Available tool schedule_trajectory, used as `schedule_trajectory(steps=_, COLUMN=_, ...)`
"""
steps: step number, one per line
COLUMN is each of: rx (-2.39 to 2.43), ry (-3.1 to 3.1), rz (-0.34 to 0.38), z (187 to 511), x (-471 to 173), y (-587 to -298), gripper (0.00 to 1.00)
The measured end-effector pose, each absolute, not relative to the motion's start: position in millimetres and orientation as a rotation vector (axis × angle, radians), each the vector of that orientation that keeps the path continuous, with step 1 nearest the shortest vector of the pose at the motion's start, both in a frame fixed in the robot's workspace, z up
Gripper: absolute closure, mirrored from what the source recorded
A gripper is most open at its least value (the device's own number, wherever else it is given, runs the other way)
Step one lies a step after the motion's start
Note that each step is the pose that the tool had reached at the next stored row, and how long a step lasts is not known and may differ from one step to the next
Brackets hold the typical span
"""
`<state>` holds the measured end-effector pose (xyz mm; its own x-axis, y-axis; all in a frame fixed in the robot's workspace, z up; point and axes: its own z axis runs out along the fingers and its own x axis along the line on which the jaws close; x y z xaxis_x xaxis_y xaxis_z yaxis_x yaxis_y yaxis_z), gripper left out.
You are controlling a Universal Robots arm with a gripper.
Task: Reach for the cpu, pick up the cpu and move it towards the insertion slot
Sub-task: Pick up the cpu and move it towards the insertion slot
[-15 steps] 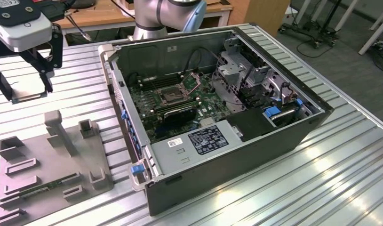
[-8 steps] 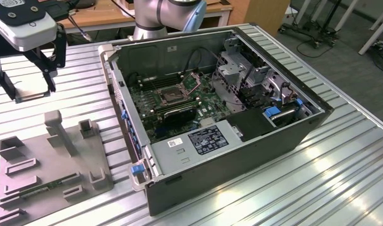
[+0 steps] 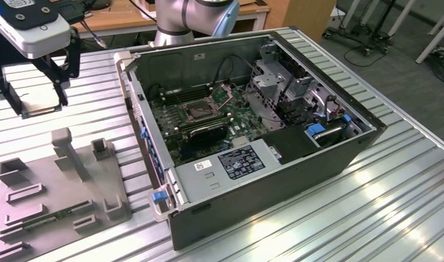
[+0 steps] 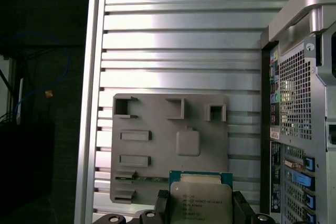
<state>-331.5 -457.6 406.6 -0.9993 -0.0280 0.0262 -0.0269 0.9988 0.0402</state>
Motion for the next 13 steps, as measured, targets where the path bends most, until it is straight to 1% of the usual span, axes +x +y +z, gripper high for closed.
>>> schedule_trajectory(steps=13, rx=0.043, ry=-3.114, rz=-0.062, z=406.6, x=-324.4, y=-457.6, gripper=0.45)
